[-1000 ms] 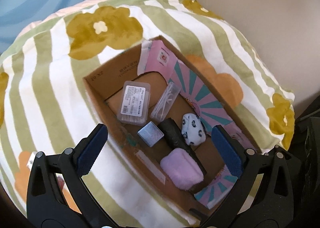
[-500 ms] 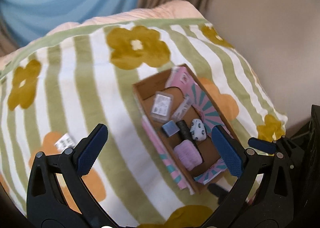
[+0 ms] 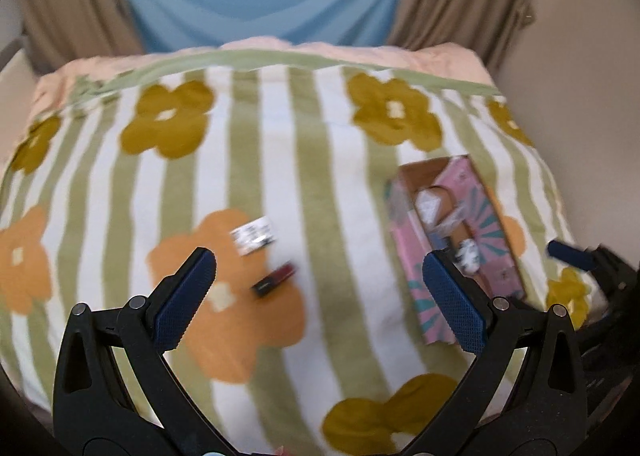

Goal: Organize objects
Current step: 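Withdraw both tools from the cardboard box back over the tissue pack and lipstick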

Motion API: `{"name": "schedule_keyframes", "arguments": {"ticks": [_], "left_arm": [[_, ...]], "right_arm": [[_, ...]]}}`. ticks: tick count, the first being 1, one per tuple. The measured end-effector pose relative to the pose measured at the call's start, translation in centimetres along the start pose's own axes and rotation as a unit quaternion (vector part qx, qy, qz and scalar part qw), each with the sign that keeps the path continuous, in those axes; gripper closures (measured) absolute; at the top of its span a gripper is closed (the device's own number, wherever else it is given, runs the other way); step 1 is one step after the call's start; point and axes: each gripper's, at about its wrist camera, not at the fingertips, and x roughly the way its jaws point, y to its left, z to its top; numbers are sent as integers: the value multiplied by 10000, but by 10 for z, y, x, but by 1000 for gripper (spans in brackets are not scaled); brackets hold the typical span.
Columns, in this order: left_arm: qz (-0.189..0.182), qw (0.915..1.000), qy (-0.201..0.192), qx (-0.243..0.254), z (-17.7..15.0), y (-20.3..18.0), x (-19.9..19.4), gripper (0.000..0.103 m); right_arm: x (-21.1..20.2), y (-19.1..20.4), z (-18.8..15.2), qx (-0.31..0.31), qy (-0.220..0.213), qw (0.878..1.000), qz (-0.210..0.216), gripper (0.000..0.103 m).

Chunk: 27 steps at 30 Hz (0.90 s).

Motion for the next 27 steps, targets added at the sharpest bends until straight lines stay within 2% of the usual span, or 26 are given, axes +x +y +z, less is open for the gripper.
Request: {"name": "schedule_keyframes", "arguments": {"ticks": [2,6,11,16,27], "left_arm": [[189,9997,23,-142,-10,20,-7,0],[203,9990,-134,-363,-26,47,-22,0],[385,9989,-210,-184,-30,56,-28,0],[288,9991,-243,-211,-24,63,-30,0],[205,9994,-5,-281,-14,91,-7,0]], "right_arm": [[-1,10,1,-107,-5,9999,-56,0],[0,29,0,-321,41,9994,-152,0],[4,39,2,-244,30,9997,-53,0],[4,53,7,-371,-7,9993,15,0],[26,80,6,-620,-6,9980,102,0]]}}
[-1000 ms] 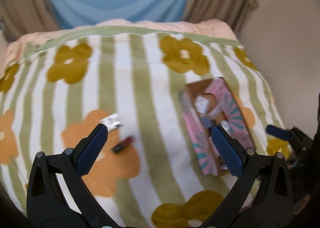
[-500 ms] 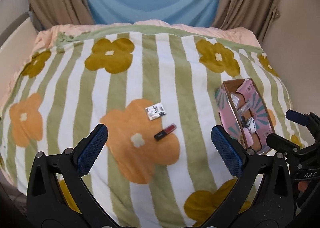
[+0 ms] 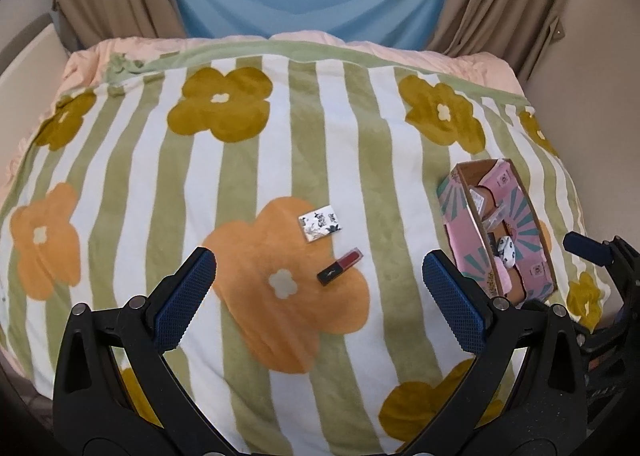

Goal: Organize objects
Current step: 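Withdraw both tools from the cardboard box back over the tissue pack and lipstick, then grasp the dark red lipstick with the right tool while the left tool grasps the tissue pack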

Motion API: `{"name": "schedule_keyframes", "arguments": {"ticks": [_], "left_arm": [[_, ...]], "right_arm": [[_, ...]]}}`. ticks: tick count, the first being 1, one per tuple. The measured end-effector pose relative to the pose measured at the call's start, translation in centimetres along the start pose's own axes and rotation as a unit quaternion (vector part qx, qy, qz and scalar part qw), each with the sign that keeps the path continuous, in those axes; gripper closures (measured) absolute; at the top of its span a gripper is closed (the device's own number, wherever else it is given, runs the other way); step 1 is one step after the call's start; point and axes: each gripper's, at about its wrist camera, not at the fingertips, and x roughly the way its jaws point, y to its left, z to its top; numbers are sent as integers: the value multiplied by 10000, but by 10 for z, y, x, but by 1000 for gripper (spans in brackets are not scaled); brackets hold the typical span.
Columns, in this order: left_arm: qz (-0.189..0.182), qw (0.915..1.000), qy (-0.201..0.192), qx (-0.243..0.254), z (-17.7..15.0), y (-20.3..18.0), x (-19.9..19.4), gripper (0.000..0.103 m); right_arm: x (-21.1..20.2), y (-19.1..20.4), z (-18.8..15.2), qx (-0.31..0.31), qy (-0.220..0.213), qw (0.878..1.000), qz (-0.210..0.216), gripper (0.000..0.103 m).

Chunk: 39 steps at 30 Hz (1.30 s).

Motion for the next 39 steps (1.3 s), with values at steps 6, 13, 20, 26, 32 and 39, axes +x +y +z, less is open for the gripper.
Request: {"name": "schedule_keyframes", "arguments": {"ticks": [6,13,20,26,32,39], "left_arm": [[-140,9998,84,67,10,10,31,0],[-302,9986,417,108,9,12,105,1],[-459,9959,756,201,3,12,188,4],[-520,9943,905,232,3,10,252,9],[-588,9916,1132,208,-1,8,304,16],[-613,9906,1223,70,-5,10,330,20]], "right_arm": [[25,12,-7,-165,-110,9998,34,0],[84,23,-29,-299,-60,9994,157,0],[160,26,-55,-463,52,9987,206,0],[221,31,-63,-717,70,9972,177,0],[260,44,-64,-1094,16,9938,183,0],[280,46,-63,-1112,32,9934,295,0]]}}
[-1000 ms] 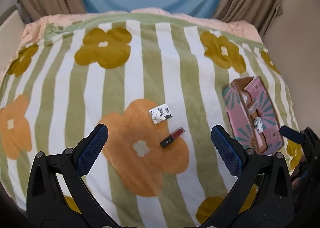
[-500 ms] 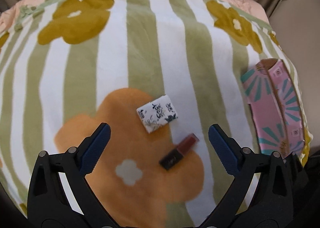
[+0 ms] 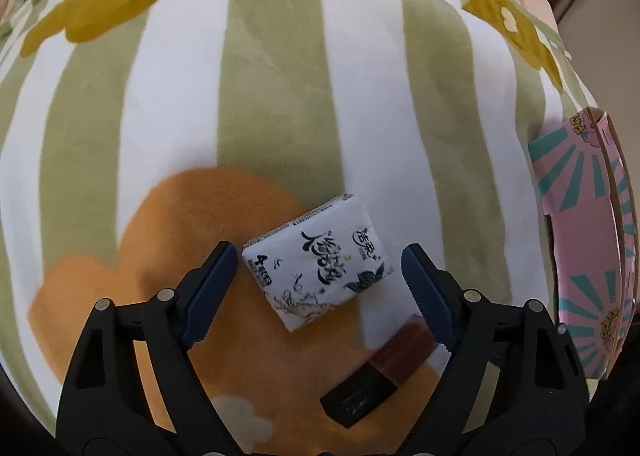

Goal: Organize objects
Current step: 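Grasp the dark red lipstick with the right tool while the left tool grasps the tissue pack, then carry the lipstick and tissue pack into the cardboard box and open both tools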

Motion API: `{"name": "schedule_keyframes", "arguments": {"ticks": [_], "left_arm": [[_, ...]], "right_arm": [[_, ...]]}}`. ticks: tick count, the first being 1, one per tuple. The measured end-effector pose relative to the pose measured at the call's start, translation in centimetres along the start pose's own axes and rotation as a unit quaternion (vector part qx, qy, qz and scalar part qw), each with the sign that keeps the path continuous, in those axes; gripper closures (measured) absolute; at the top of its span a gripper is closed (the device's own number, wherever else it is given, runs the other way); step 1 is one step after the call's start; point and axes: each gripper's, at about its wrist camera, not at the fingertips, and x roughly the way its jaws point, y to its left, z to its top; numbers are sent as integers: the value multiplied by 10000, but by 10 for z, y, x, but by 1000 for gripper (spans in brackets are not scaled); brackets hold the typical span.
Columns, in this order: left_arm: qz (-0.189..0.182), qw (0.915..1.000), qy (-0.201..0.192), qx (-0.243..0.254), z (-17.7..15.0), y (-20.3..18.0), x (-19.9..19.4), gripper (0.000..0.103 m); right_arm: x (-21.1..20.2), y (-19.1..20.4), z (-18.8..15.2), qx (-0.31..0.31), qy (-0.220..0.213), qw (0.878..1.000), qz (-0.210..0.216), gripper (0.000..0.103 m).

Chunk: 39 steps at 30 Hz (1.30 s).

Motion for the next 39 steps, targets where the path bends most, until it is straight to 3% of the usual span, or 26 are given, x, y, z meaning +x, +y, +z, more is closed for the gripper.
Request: {"name": "schedule_keyframes", "arguments": {"ticks": [4,8,13,24,32,39], "left_arm": [[33,10000,-29,35,0,-2,4,21],[21,10000,-43,50,1,-2,6,29],[-36,9999,-92,49,-1,-1,4,31],[-77,9996,-254,-23,-8,4,-11,32],[-55,9990,-450,7,-13,4,-50,32],[-52,9978,-662,-1,-16,-6,-112,32]], "right_arm": [[7,-4,0,98,8,9999,20,0],[11,-8,-1,255,-24,9996,136,1],[13,-7,-3,202,44,9997,103,22],[-1,-6,-8,285,-7,9995,97,22],[-44,-11,-1,415,23,9991,-50,22],[-115,-25,26,800,6,9963,-306,22]]}}
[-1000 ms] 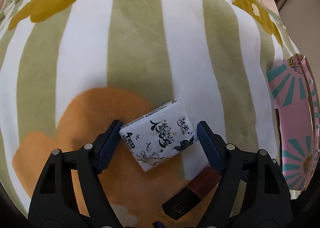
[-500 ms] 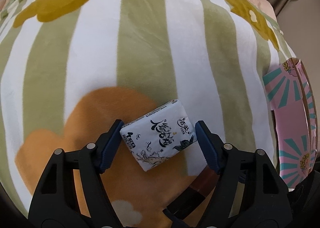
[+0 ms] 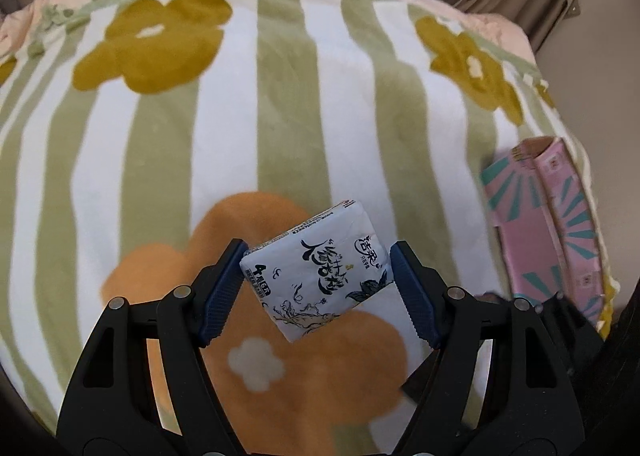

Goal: Organize objects
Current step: 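Carry the lipstick and tissue pack into the cardboard box and open both tools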

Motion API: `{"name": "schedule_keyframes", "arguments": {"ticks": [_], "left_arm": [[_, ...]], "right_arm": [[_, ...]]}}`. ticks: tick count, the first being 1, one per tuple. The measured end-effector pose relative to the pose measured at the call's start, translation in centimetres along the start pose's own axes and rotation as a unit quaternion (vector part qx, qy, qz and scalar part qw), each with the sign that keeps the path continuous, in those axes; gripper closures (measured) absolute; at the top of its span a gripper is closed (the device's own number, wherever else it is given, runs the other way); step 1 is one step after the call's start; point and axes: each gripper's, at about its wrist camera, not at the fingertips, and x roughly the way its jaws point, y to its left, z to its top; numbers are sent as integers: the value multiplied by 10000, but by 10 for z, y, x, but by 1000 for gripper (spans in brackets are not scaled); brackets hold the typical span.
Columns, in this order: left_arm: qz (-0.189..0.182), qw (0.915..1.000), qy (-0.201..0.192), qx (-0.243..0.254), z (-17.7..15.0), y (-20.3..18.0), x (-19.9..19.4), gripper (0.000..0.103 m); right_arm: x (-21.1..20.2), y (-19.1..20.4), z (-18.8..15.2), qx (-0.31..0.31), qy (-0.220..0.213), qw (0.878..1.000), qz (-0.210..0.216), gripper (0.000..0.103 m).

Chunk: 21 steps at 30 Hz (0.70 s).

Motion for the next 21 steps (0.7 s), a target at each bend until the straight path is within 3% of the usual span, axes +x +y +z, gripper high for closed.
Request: {"name": "schedule_keyframes", "arguments": {"ticks": [4,6,10,16,21], "left_arm": [[15,9999,-85,-62,-1,-10,-47,32],[1,9998,-160,-110,-2,-15,-68,32],[25,9995,-316,-80,-4,-28,-114,32],[243,9988,-343,267,-23,-46,-163,32],[300,9985,-432,155,-52,-54,-198,32]], "right_arm": [[-50,-13,14,212,-39,9992,-339,22],[-74,-33,27,404,-72,9983,-406,22],[-105,-35,40,622,-74,9967,-511,22],[-155,-39,44,810,-93,9950,-577,22],[-181,-33,30,939,-86,9943,-506,22]]}}
